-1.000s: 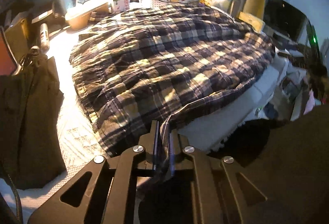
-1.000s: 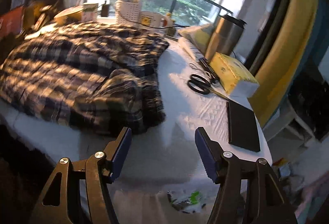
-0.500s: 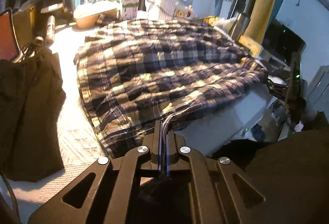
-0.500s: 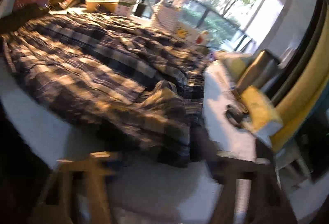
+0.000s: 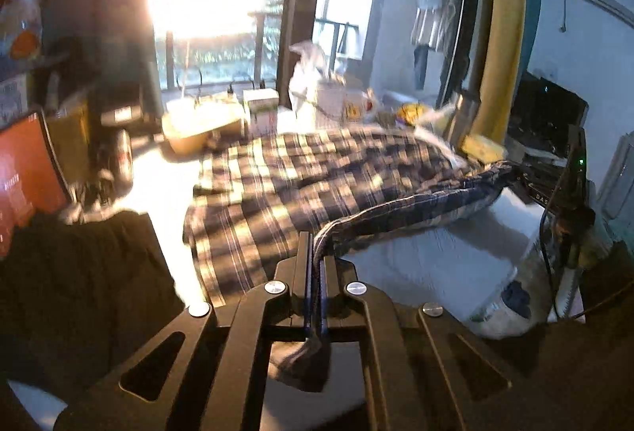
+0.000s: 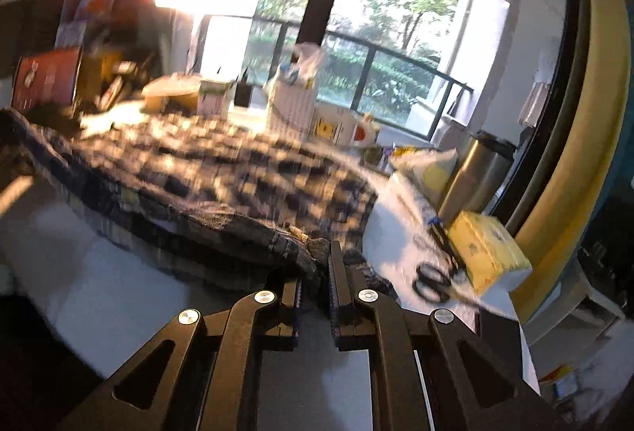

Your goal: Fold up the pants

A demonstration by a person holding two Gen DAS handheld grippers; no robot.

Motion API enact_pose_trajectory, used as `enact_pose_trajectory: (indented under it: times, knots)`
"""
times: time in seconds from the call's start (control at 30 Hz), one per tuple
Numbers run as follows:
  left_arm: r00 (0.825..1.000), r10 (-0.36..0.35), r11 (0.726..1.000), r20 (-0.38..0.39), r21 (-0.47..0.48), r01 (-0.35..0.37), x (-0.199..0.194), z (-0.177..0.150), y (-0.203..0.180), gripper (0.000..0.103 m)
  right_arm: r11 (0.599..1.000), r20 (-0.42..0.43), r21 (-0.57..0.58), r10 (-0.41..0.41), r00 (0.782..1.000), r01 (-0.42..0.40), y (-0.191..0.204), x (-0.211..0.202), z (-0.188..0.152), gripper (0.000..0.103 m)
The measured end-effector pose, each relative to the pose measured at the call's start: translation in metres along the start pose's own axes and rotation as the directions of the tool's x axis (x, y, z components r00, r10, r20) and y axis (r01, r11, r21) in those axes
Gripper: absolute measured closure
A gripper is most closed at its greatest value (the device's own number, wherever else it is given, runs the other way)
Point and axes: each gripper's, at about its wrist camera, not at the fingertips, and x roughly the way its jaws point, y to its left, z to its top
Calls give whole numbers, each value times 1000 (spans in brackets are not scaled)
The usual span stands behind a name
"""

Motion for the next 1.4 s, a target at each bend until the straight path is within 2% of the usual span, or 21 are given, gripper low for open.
enact_pose_trajectory:
  times: [0.13,0.27,0.57,0.83,1.1,1.23,1.3,1.33,1.37,1.4]
  knots:
    - [998,36,999,60,16,-37,11,28,9,102,995,43,92,30,999,-34,-9,12,26,95]
    - [992,76,995,103,56,-82,30,58,18,102,994,63,106,26,998,-33,-14,29,49,95]
    - [990,92,981,110,159,-109,83,114,38,102,988,75,148,25,997,-36,-36,75,89,95]
    - [997,62,991,49,115,-67,152,142,74,101,988,57,146,40,998,-48,-48,129,121,95]
    - [997,71,993,-43,99,-67,219,144,100,101,983,-32,170,79,996,-72,-56,198,123,95]
    - [991,111,987,-74,127,-101,246,142,106,98,978,-75,193,90,993,-75,-58,226,123,95]
    - [985,146,983,-94,124,-134,256,143,113,92,974,-95,216,95,991,-73,-62,239,123,95]
    - [981,168,981,-99,118,-156,259,144,117,75,972,-112,227,96,989,-68,-64,248,122,95]
    - [978,185,978,-97,110,-175,260,145,121,51,971,-121,229,93,988,-63,-64,254,122,95]
    - [977,194,978,-87,97,-186,257,146,125,42,970,-130,237,93,987,-60,-65,260,121,95]
